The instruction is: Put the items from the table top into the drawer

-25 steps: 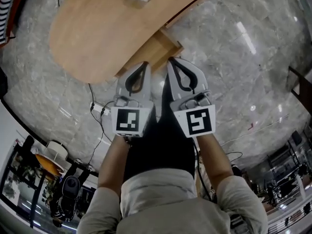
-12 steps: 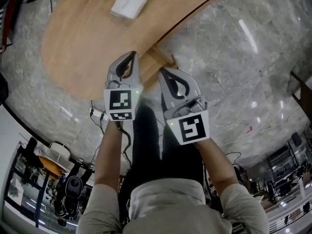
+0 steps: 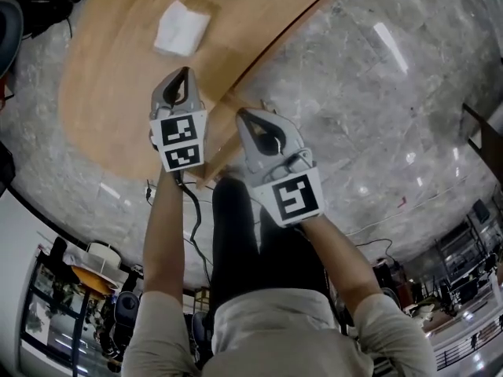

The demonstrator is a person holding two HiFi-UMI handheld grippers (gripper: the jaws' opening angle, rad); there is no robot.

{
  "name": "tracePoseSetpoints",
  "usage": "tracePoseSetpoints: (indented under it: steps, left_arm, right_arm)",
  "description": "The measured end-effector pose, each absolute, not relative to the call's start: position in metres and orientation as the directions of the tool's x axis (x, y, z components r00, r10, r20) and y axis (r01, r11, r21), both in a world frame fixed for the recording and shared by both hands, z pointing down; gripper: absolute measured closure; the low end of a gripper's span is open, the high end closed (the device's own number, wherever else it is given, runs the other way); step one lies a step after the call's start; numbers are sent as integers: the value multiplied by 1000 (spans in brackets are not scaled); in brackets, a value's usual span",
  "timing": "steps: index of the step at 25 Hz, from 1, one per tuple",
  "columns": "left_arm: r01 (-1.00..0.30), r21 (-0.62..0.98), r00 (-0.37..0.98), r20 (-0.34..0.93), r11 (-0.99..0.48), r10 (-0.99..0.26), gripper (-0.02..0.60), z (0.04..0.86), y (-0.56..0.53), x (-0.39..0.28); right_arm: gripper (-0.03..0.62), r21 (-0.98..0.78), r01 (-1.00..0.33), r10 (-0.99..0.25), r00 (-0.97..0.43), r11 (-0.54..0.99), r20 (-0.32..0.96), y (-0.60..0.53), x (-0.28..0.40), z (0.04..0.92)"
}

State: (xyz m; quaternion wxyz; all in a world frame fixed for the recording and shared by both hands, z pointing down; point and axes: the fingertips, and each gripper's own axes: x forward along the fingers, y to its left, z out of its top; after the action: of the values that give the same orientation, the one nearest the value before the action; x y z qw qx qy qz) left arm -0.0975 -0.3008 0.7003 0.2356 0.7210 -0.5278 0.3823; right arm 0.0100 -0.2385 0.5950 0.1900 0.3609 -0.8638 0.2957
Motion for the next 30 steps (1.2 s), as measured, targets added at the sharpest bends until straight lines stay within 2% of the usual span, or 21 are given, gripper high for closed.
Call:
tracePoseSetpoints:
  steps: [4,8,11,17,21,30]
  left_arm:
    - [-929,-107,122,816,-355,-565,554,713,-317,-97]
    - [-932,-99,104,847,-348,-521,465,732,-316,-99]
    - [-932,-91,105,858,-350,-503,449,740,-316,-98]
    - [-916,-191,26,849,-352,-528,453,752,-330,-105]
    - [-904,-206,29,845,-375,-534,539,750,-331,-107]
    - [-887,-255,27,803,-384,-595,555,717,-309,-111]
  right_arm:
    - [586,-379,-743,-511,-660,552,550,-242,17,601]
    - [586,-377,-745,-502,-656,550,563,-242,27,608]
    - [586,-376,-752,-508,-649,541,566,-246,34,610]
    - [586,-370,-753,-506,-646,544,571,-246,36,615]
    - [586,-377,-754,-499,-646,539,578,-238,39,619]
    - [586,-375,-748,-501,-652,548,569,-226,34,617]
